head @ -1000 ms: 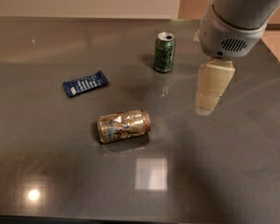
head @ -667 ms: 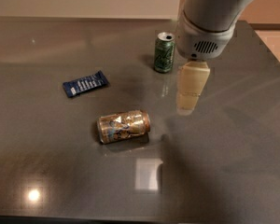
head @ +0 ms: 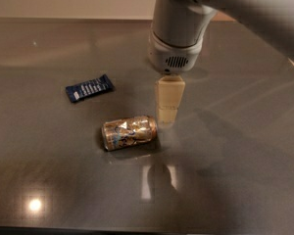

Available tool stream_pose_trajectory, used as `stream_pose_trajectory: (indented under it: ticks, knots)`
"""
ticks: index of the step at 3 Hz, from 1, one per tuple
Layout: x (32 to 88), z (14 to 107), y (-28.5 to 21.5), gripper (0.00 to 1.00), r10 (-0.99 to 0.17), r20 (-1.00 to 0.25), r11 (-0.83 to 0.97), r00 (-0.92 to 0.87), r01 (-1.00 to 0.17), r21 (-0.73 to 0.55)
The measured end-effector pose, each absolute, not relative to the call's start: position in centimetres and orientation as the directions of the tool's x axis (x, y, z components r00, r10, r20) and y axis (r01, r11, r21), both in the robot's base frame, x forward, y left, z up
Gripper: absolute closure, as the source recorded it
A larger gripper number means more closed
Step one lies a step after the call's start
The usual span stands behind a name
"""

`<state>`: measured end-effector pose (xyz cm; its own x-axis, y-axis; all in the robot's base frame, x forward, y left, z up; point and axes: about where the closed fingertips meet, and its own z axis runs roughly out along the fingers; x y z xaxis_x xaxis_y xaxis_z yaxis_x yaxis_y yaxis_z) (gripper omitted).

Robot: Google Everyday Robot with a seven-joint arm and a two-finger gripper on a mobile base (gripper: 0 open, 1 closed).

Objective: Pick orange can

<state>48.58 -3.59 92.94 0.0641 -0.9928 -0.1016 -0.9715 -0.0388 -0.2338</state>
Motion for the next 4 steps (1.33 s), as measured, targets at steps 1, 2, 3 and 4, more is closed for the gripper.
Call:
stream_pose_trajectory:
  ticks: [1, 2, 3, 4]
  knots:
    - [47.9, 91.2, -1.9, 0.0, -0.99, -0.107, -0.064, 0.088, -0.976, -0.21]
    - [46.7, 89.4, -0.6, 0.0, -0.987, -0.111, -0.095, 0.117, -0.978, -0.188]
    - [45.5, 88.1, 0.8, 0.0, -0.978, -0.11, -0.158, 0.178, -0.972, -0.174]
    - [44.6, 87.1, 2.2, 0.0, -0.965, -0.1, -0.224, 0.241, -0.962, -0.156]
